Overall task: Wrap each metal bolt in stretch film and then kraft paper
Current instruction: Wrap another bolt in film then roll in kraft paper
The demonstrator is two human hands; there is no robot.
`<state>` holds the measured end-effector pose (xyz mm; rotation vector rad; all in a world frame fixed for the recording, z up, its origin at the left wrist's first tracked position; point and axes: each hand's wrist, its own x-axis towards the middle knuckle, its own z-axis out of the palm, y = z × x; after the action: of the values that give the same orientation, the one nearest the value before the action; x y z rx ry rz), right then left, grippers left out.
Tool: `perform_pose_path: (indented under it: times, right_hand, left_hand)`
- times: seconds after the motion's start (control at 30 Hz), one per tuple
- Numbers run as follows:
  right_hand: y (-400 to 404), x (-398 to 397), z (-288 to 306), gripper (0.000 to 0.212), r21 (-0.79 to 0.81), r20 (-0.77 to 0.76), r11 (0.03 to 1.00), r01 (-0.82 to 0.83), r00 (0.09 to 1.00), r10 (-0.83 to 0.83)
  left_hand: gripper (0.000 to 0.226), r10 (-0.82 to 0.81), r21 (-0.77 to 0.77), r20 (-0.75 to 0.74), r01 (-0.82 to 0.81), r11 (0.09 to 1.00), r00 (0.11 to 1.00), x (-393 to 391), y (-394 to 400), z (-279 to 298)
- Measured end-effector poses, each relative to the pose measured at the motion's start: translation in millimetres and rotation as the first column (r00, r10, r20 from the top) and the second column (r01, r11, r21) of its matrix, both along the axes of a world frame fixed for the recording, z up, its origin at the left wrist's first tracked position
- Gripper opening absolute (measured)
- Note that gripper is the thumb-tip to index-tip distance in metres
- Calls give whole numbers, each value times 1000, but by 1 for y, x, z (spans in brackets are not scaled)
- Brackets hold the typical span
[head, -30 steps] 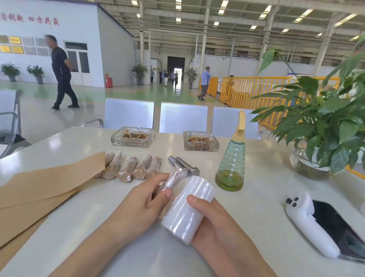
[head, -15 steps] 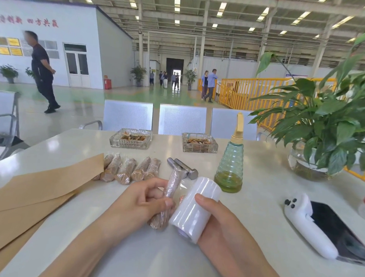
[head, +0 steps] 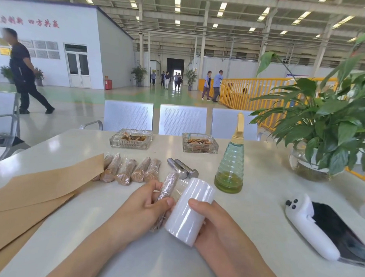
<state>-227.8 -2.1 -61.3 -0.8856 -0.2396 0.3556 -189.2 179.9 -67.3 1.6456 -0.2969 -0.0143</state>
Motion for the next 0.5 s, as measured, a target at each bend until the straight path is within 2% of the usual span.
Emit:
perform_pose_path:
  times: [0.13,0.27,0.33,0.4,0.5]
  right_hand:
    - [3,-1,2,59,-26,10,999,18,1000,-17]
    - [4,2,0,58,-45,-20,996,76,997,-77]
    - [4,3,-1,57,-45,-32,996,76,996,-77]
    - [4,4,-1,58,-38,-51,997,65,996,-67]
    - [4,4,0,61,-16,-78,998,55,995,-56]
  left_hand:
    - [4,43,63,85,-49,997,995,3,-1,-5]
    - [25,55,227,263,-117,967,963,6,2,-5]
    - [25,43,241,286,-115,964,957,6,3,-3]
    - [15,44,184,229,-87,979,973,5,1,-2]
    - [31,32,100,104,-42,994,994,5,-1,-1]
